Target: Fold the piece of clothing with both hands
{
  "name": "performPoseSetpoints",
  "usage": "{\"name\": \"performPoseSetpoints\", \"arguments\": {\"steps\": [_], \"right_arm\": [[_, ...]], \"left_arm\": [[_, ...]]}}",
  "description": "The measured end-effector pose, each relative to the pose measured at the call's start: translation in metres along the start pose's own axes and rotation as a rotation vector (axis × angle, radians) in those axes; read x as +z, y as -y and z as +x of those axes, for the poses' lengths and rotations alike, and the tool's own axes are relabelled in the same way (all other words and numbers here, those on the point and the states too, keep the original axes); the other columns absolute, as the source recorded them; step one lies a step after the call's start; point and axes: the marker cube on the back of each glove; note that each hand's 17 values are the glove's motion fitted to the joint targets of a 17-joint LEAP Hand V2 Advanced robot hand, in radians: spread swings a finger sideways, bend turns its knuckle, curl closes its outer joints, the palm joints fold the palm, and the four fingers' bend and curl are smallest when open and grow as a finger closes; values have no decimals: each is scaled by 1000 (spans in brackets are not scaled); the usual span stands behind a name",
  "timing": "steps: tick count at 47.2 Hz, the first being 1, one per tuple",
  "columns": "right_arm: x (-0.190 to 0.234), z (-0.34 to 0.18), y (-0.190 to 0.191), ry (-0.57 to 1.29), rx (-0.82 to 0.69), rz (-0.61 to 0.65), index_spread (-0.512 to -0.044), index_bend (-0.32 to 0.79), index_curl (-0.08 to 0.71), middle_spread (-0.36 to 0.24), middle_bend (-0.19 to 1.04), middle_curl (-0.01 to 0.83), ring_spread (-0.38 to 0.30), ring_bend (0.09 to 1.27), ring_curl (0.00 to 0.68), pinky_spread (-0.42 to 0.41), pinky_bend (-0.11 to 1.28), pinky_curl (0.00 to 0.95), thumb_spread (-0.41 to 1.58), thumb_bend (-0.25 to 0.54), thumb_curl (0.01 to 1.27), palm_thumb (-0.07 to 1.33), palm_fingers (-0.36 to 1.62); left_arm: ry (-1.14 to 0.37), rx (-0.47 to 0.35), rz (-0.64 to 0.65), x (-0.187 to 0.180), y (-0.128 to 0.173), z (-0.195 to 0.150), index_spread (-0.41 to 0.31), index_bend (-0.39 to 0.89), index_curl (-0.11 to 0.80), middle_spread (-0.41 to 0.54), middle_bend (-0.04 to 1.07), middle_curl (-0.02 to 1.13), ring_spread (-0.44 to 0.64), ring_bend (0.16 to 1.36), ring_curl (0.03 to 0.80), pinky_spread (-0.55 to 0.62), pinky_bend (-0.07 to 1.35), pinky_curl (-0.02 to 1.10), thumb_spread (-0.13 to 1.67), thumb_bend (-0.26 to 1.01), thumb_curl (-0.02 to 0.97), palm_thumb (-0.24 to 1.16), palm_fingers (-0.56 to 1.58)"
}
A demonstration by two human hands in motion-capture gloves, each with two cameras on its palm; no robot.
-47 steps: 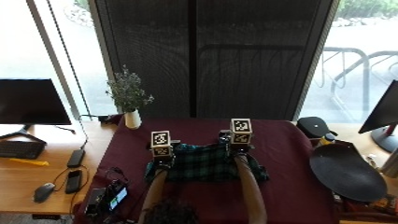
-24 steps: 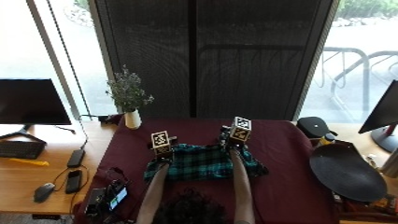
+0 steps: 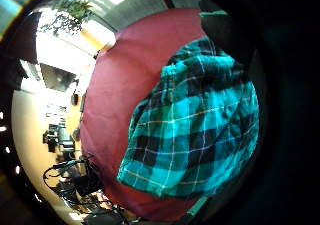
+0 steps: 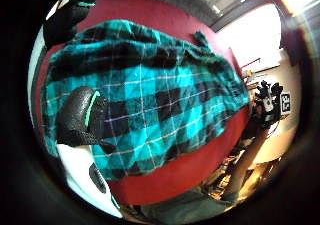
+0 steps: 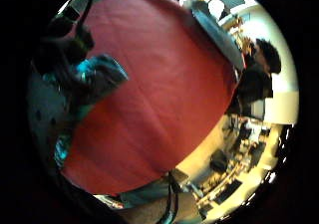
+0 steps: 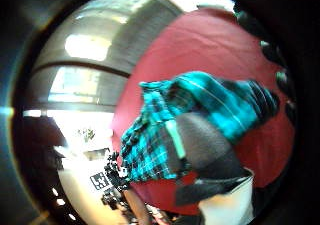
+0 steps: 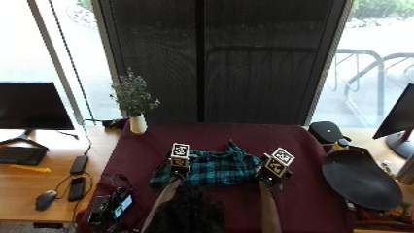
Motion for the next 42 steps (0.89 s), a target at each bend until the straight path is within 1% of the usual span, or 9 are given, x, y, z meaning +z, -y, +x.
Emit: {"name": "performPoseSetpoints", "arguments": {"steps": [3, 5, 13, 15, 17, 23, 32, 37, 42], "right_arm": [[9, 18, -19, -65, 80, -123, -290, -28, 191, -95, 154, 380, -66, 637, 420, 30, 711, 386, 1114, -89, 350, 536, 711], [19, 16, -16, -15, 47, -126, -284, -100, 140, -64, 161, 379, -77, 739, 444, -1, 782, 402, 1113, -125, 316, 386, 757], [50, 2, -11, 108, -11, -312, -290, -50, 55, -26, 113, 347, -79, 907, 483, -49, 943, 440, 1127, -44, 286, 252, 635], [49, -6, 1, 167, -49, -189, -292, -33, 42, -13, 124, 340, -82, 925, 483, -58, 963, 442, 1135, -16, 293, 288, 615], [42, -13, 11, 237, -81, -52, -282, 65, 65, 15, 118, 329, -85, 898, 473, -78, 955, 434, 1167, 87, 330, 473, 631], [14, -44, -2, 626, -202, -20, -259, 167, 136, 1, 126, 309, -161, 840, 435, -178, 906, 397, 1139, 229, 417, 801, 848], [-37, -88, -35, 773, -288, 99, -254, 133, 199, -67, 147, 319, -211, 738, 419, -256, 822, 377, 919, 197, 494, 954, 949], [-54, -126, -64, 804, -373, -55, -253, 108, 211, -85, 135, 317, -220, 721, 420, -274, 801, 372, 850, 162, 520, 990, 964], [-48, -195, -54, 874, -631, 168, -257, 101, 216, -105, 135, 318, -226, 697, 419, -283, 791, 372, 775, 117, 543, 1010, 969]], "left_arm": [[-21, 5, -69, 17, -7, 13, -129, 165, 235, -206, 513, 491, -130, 635, 414, 210, 345, 215, 1169, -25, 331, 685, 583], [-37, 1, -103, 30, -9, 17, -129, 206, 261, -175, 392, 461, -83, 589, 403, 221, 385, 235, 1211, -57, 305, 589, 505], [-194, -2, -246, 58, -19, 22, -125, 210, 318, -73, 184, 416, 62, 494, 373, 249, 450, 278, 1352, -53, 230, 358, 381], [-215, -8, -247, 58, -19, 20, -124, 200, 326, -54, 168, 403, 87, 480, 363, 254, 456, 283, 1380, -44, 215, 313, 379], [-225, -12, -244, 57, -18, 20, -123, 200, 337, -41, 163, 390, 112, 465, 353, 260, 452, 285, 1402, -33, 205, 288, 379], [-253, -4, -274, 54, -18, 20, -126, 203, 366, -23, 163, 374, 154, 442, 338, 268, 438, 292, 1441, -12, 196, 253, 387], [-524, -84, -224, 6, -20, 3, -115, 148, 378, -20, 189, 380, 171, 463, 340, 274, 410, 299, 1427, 8, 215, 304, 411], [-531, -93, -186, -32, -23, -17, -106, 140, 372, -19, 201, 389, 157, 494, 345, 276, 381, 299, 1405, 31, 240, 378, 438], [-595, -48, 28, -63, -16, -39, -111, 143, 365, -38, 223, 401, 122, 517, 352, 276, 347, 298, 1388, 34, 254, 417, 490]]}}
